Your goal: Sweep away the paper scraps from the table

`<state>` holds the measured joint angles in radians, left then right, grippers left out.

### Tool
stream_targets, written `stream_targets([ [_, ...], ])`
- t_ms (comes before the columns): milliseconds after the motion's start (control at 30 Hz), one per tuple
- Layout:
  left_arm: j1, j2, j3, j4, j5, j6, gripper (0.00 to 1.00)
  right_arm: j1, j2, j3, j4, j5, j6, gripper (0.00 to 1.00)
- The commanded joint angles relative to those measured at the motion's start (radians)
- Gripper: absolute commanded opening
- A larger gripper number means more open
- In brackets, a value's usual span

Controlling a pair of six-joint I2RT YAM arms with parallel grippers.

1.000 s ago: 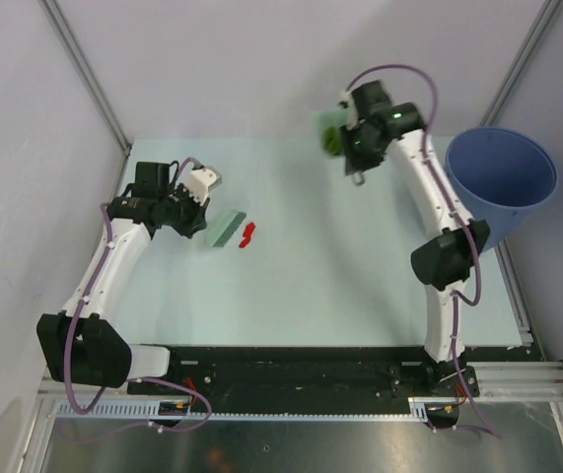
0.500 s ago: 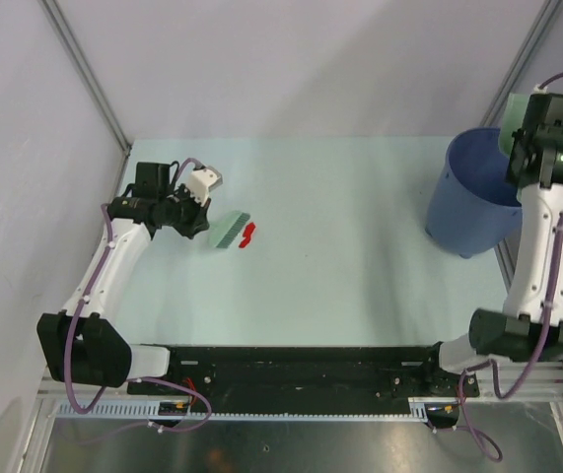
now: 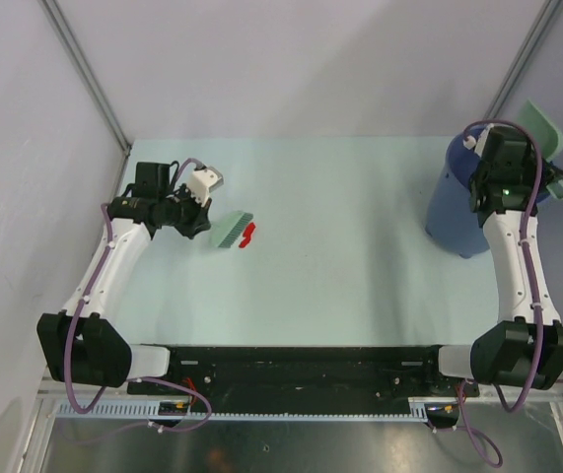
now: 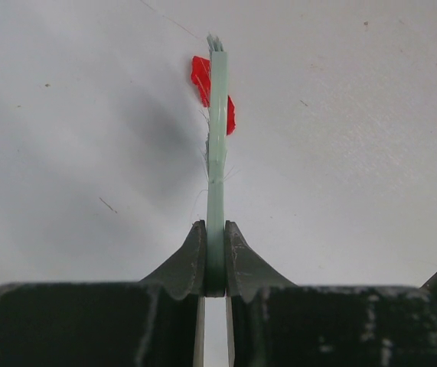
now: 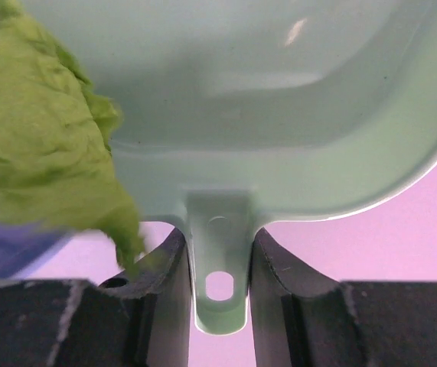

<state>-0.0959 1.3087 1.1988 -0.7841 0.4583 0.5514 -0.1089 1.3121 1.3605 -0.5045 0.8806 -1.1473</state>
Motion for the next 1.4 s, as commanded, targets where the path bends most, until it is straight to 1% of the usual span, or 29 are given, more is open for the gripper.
stream_targets([
  [0, 0.005, -0.029, 0.033, 0.020, 0.069, 0.028, 0.00, -0.003, -0.050, 0.003, 0.360, 0.038, -0.363, 0.05],
  [233, 0.005, -0.042, 0.021, 0.022, 0.057, 0.042, 0.00, -0.020, -0.022, -0.014, 0.412, 0.003, -0.420, 0.06],
  [300, 0.005, -0.039, 0.022, 0.022, 0.057, 0.042, 0.00, -0.023, -0.025, -0.055, 0.484, -0.046, -0.445, 0.06],
  [333, 0.005, -0.039, 0.024, 0.022, 0.059, 0.041, 0.00, -0.031, -0.042, -0.081, 0.495, -0.118, -0.492, 0.06],
  [367, 0.005, -0.039, 0.027, 0.022, 0.060, 0.039, 0.00, -0.034, -0.042, -0.127, 0.562, -0.130, -0.526, 0.07],
  [433, 0.005, -0.042, 0.028, 0.022, 0.066, 0.038, 0.00, -0.046, -0.031, -0.146, 0.619, -0.129, -0.584, 0.06],
  [500, 0.007, -0.043, 0.028, 0.022, 0.068, 0.038, 0.00, -0.051, -0.028, -0.147, 0.591, -0.188, -0.574, 0.06],
  [567, 0.005, -0.042, 0.031, 0.022, 0.072, 0.039, 0.00, -0.049, -0.027, -0.150, 0.517, -0.218, -0.584, 0.06],
  [633, 0.005, -0.040, 0.036, 0.022, 0.068, 0.041, 0.00, -0.051, -0.033, -0.193, 0.555, -0.261, -0.620, 0.06],
  [667, 0.005, -0.040, 0.036, 0.022, 0.068, 0.042, 0.00, -0.064, -0.037, -0.207, 0.622, -0.275, -0.646, 0.06],
  [767, 0.005, -0.048, 0.031, 0.022, 0.063, 0.048, 0.00, -0.095, -0.042, -0.213, 0.658, -0.299, -0.628, 0.06],
  [833, 0.005, -0.051, 0.027, 0.020, 0.062, 0.054, 0.00, -0.097, -0.051, -0.212, 0.624, -0.296, -0.623, 0.06],
  [867, 0.007, -0.049, 0.025, 0.020, 0.063, 0.053, 0.00, -0.097, -0.050, -0.210, 0.576, -0.292, -0.617, 0.06],
  [900, 0.007, -0.048, 0.025, 0.022, 0.063, 0.053, 0.00, -0.097, -0.045, -0.210, 0.589, -0.270, -0.561, 0.06],
  [967, 0.007, -0.039, 0.035, 0.022, 0.065, 0.044, 0.00, -0.087, -0.037, -0.190, 0.703, -0.230, -0.469, 0.04],
  [1033, 0.005, -0.037, 0.041, 0.022, 0.068, 0.035, 0.00, -0.048, -0.034, -0.132, 0.704, -0.157, -0.291, 0.02],
  [1067, 0.005, -0.037, 0.048, 0.022, 0.069, 0.032, 0.00, -0.029, -0.037, -0.054, 0.654, -0.141, -0.222, 0.00],
  [1100, 0.005, -0.039, 0.051, 0.022, 0.069, 0.028, 0.00, -0.008, -0.045, -0.023, 0.624, -0.128, -0.159, 0.00],
  [1133, 0.005, -0.039, 0.057, 0.022, 0.068, 0.022, 0.00, 0.050, -0.063, 0.003, 0.604, -0.120, -0.053, 0.00],
  [1167, 0.005, -0.035, 0.067, 0.022, 0.065, 0.021, 0.00, 0.084, -0.073, 0.035, 0.597, -0.108, -0.025, 0.00],
  [1200, 0.005, -0.031, 0.071, 0.022, 0.057, 0.010, 0.00, 0.138, -0.080, 0.046, 0.616, -0.060, 0.003, 0.00],
  [1233, 0.007, -0.028, 0.080, 0.023, 0.054, 0.005, 0.00, 0.223, -0.085, 0.066, 0.597, -0.034, 0.050, 0.00],
  [1267, 0.005, -0.022, 0.085, 0.022, 0.049, 0.002, 0.00, 0.279, -0.085, 0.086, 0.553, -0.013, 0.087, 0.00],
  [1300, 0.005, -0.009, 0.090, 0.022, 0.045, -0.011, 0.00, 0.325, -0.080, 0.139, 0.510, 0.018, 0.133, 0.00],
  [1333, 0.005, 0.000, 0.099, 0.022, 0.033, -0.019, 0.00, 0.433, -0.074, 0.170, 0.341, 0.027, 0.190, 0.00],
  [1367, 0.005, 0.006, 0.105, 0.023, 0.025, -0.025, 0.00, 0.481, -0.056, 0.199, 0.260, 0.034, 0.353, 0.00],
])
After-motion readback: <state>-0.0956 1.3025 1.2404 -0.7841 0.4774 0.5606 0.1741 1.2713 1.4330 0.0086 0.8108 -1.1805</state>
